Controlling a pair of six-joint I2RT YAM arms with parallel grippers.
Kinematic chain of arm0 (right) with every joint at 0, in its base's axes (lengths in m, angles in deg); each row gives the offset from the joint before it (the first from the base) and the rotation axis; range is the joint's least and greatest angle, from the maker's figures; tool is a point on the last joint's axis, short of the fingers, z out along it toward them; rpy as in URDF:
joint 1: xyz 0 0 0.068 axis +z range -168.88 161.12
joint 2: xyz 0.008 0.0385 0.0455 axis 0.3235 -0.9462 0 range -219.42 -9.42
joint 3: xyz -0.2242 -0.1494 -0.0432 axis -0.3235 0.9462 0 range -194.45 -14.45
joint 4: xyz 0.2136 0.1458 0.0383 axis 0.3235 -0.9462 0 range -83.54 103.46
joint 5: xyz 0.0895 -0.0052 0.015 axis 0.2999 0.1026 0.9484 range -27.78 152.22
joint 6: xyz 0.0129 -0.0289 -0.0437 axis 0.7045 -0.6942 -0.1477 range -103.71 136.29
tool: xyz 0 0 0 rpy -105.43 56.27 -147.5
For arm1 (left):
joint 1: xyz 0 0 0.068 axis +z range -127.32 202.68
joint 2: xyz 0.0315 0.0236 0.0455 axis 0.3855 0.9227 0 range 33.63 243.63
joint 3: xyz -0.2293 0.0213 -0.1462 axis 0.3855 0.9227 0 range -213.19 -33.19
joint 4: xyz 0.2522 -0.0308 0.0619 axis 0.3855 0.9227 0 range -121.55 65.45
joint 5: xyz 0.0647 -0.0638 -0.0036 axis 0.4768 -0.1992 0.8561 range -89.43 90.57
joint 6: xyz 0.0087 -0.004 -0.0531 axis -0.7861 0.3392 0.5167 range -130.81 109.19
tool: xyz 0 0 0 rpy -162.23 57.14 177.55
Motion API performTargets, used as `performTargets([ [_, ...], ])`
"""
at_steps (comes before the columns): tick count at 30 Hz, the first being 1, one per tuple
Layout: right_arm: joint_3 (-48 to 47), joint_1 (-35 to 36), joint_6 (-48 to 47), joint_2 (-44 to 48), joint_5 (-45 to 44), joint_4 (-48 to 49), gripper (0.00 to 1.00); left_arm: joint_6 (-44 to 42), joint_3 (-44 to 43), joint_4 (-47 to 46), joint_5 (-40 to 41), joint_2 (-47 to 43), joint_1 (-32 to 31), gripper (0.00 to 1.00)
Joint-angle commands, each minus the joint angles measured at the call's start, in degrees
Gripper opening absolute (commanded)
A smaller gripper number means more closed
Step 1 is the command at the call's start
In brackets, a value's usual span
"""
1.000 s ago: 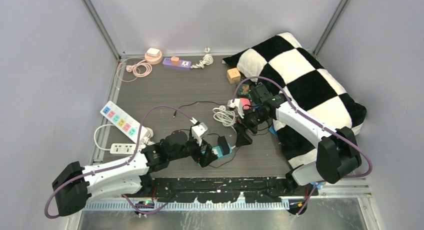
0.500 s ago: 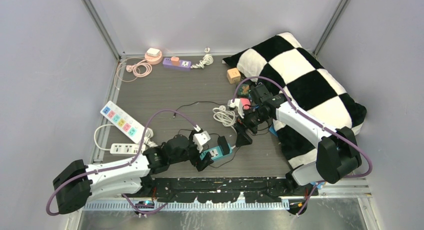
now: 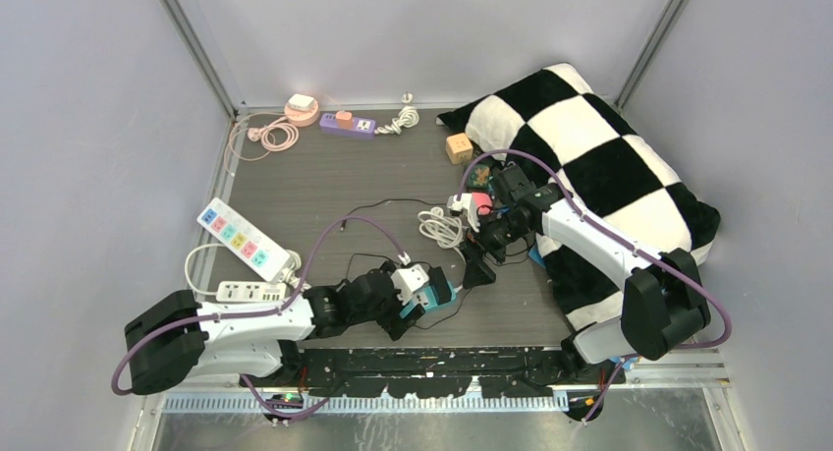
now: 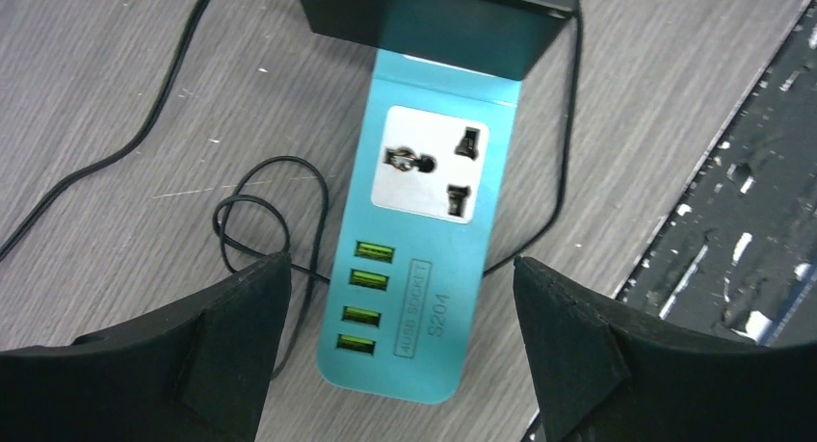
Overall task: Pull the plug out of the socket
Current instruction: Remove the plug from the socket.
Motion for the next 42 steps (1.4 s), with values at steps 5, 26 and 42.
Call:
performTargets([
  [5, -2.5, -0.3, -0.5, 0.8, 1.6, -0.8, 1.0, -0.1, -3.9, 0.6, 3.7, 3.5, -0.4, 0.8],
  [26, -2.8, -1.1, 7.5, 2.8, -1.3, 1.1, 1.0, 11.0, -7.7, -2.8, 8.4, 8.3, -4.7, 0.04],
  [42, 0.1, 0.3, 13.2, 1.8, -7.2, 9.0, 1.0, 26.0, -11.0, -11.3, 12.3, 16.3, -4.7, 0.0],
])
